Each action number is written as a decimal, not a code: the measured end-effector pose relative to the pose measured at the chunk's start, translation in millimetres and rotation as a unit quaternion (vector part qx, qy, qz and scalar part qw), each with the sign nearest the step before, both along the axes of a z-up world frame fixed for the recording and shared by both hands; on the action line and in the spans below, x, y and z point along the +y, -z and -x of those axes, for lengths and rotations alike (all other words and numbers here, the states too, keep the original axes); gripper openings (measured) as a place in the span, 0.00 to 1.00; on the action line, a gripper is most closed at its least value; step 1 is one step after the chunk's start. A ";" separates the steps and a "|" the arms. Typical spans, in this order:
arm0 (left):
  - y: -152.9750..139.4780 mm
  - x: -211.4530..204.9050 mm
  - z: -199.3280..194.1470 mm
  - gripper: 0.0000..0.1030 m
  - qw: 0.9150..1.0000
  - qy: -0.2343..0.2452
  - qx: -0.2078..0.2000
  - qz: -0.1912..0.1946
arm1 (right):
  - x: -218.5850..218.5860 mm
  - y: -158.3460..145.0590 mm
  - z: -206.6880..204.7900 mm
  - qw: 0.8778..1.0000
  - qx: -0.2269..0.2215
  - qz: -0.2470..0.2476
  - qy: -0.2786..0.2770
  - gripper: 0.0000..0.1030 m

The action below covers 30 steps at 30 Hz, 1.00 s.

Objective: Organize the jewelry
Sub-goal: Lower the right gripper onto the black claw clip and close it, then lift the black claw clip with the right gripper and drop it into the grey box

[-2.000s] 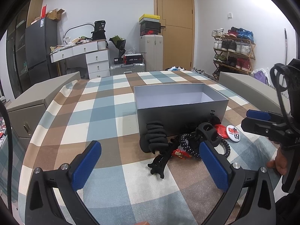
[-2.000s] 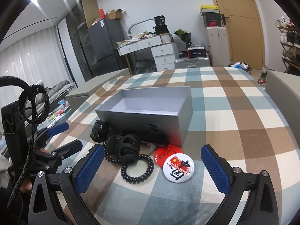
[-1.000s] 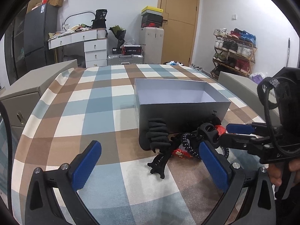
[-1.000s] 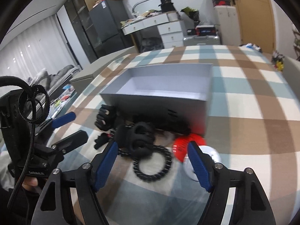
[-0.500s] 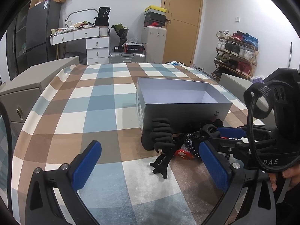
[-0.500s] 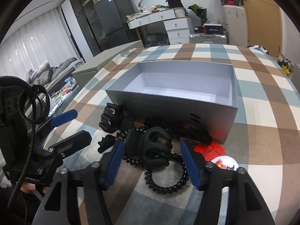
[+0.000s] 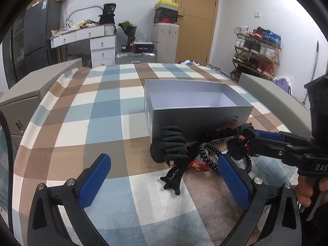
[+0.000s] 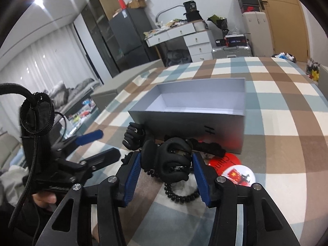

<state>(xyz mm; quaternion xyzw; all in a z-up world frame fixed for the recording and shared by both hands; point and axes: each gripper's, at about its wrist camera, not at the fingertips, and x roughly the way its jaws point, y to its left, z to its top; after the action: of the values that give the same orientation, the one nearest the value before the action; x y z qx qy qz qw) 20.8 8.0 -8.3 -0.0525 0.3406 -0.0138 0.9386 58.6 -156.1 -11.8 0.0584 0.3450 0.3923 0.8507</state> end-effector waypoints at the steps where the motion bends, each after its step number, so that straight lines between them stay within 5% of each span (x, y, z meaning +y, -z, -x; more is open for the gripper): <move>1: 0.3 0.2 -2.0 0.99 1.000 0.000 0.004 0.002 | -3.4 -0.2 -0.4 1.000 -0.001 0.000 0.004 0.48; 7: -1.2 -3.1 -13.2 0.95 1.000 0.005 -0.002 0.014 | -11.4 2.0 -4.7 1.000 0.014 -0.017 0.009 0.48; 15: 2.8 -5.5 -17.1 0.59 1.000 0.000 0.024 0.015 | -11.8 1.8 -2.9 1.000 0.014 -0.021 0.005 0.48; 19: 5.4 -5.2 -19.3 0.25 0.999 0.001 0.034 0.016 | -12.3 2.7 -3.3 1.000 0.016 -0.022 0.005 0.48; 30: -0.9 -9.5 -11.5 0.25 1.000 0.003 0.012 0.001 | -11.7 2.0 -3.1 1.000 0.015 -0.026 0.005 0.48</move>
<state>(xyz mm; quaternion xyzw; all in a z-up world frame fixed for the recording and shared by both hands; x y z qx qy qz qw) 32.3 -1.5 -7.3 -0.0521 0.3523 -0.0162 0.9343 61.7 -167.8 -13.8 0.0877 0.3475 0.3958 0.8455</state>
